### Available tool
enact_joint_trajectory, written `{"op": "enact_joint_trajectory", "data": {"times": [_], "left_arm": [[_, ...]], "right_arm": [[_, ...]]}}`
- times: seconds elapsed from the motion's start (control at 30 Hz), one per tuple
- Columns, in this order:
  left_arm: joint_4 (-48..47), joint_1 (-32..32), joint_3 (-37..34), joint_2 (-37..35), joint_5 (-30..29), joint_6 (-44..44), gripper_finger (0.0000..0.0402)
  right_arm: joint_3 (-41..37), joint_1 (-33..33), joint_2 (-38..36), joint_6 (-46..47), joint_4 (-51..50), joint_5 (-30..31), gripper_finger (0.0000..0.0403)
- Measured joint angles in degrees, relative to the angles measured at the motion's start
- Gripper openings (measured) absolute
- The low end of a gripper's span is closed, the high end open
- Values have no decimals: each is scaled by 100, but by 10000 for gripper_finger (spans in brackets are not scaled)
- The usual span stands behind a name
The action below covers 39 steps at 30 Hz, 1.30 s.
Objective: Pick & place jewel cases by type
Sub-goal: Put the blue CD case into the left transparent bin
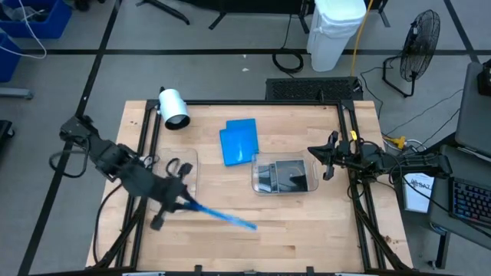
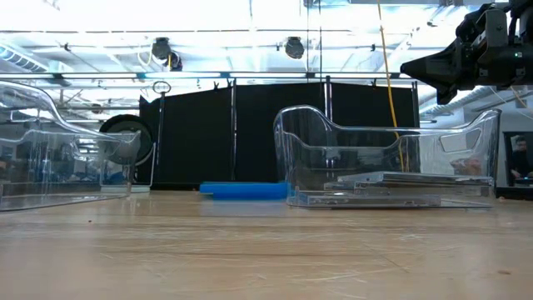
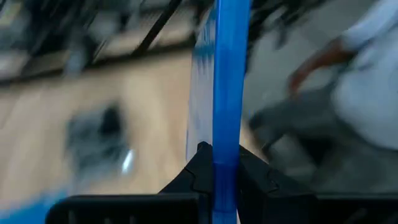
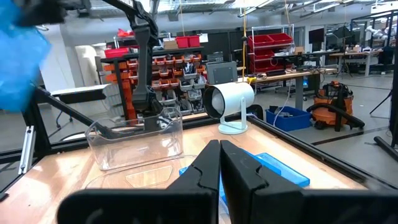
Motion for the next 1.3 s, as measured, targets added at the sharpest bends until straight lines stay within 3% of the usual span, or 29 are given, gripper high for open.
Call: {"op": "enact_joint_trajectory", "data": {"times": [0.07,0.17,0.23,0.37,0.53,0.63,0.73,0.9,1.07,1.3], "left_arm": [[697,-22,-332,-239,194,229,37],[1060,-193,-870,-660,38,306,37],[1059,-322,-1248,-970,-256,248,37],[664,-502,-1760,-1894,-1398,-904,37],[-829,-708,-1949,-2715,-3040,-2684,37],[-2172,-729,-1951,-2838,-3551,-3843,37],[-3464,-689,-1951,-2730,-3405,-5095,37],[-5040,-639,-1954,-2238,-1938,-6879,37],[-4991,-639,-1956,-1819,-935,-6887,37],[-5005,-631,-1955,-1083,-1032,-6085,45]], "right_arm": [[0,-1,0,1,0,0,4],[1,0,0,-1,0,0,4],[-1,-2,0,1,0,0,4],[1,0,0,0,0,0,4],[-1,-2,0,1,0,0,4],[0,0,0,1,0,0,4],[1,0,0,1,0,0,4],[-1,0,0,0,0,0,4],[1,-1,0,1,0,0,4],[1,0,0,1,0,0,4]]}}
